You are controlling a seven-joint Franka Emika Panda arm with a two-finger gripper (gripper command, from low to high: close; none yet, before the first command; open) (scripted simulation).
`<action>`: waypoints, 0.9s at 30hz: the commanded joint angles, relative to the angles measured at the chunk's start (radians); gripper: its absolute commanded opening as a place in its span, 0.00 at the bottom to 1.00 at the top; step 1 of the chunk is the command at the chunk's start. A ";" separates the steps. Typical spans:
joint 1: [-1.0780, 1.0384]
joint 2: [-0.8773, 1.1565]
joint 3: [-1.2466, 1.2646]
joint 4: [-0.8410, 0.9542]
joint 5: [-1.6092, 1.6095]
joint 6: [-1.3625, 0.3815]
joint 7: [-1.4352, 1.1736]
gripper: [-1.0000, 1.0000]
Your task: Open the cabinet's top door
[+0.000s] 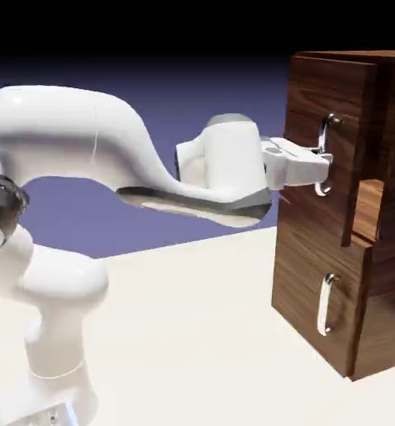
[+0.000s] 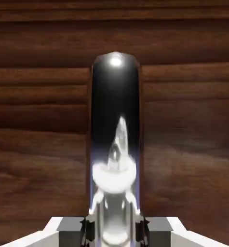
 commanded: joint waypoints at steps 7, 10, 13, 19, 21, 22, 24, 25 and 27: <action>-0.235 0.010 0.254 -0.114 0.179 -0.093 -0.002 0.00; -0.330 0.008 0.362 -0.150 0.258 -0.120 -0.003 0.00; -0.422 0.001 0.471 -0.181 0.338 -0.142 -0.006 0.00; -0.569 -0.023 0.655 -0.225 0.486 -0.174 -0.022 0.00; -0.642 -0.019 0.716 -0.223 0.505 -0.142 -0.001 0.00; -0.673 -0.025 0.752 -0.229 0.533 -0.141 -0.003 0.00; -0.701 -0.049 0.814 -0.250 0.618 -0.176 -0.035 0.00; -0.702 -0.061 0.838 -0.260 0.662 -0.203 -0.056 0.00; -0.747 -0.080 0.905 -0.273 0.734 -0.216 -0.077 0.00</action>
